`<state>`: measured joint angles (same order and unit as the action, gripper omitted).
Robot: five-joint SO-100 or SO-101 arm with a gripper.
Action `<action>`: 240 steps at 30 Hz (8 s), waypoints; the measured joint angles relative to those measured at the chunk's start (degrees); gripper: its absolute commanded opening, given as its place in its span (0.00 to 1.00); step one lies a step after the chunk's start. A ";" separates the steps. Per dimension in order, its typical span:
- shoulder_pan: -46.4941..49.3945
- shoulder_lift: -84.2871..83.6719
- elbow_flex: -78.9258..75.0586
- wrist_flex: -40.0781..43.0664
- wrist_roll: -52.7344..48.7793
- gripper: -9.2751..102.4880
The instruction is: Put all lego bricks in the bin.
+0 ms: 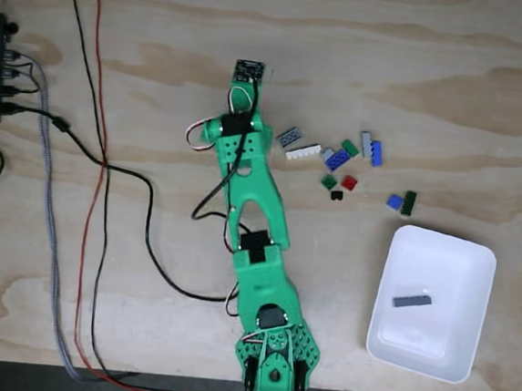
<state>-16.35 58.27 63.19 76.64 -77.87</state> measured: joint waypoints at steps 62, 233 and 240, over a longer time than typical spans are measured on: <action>1.49 28.74 23.12 9.76 23.55 0.38; 20.74 17.31 35.51 -19.86 46.49 0.08; 22.76 24.79 42.01 -19.42 44.12 0.08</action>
<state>6.42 83.06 105.21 57.22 -33.75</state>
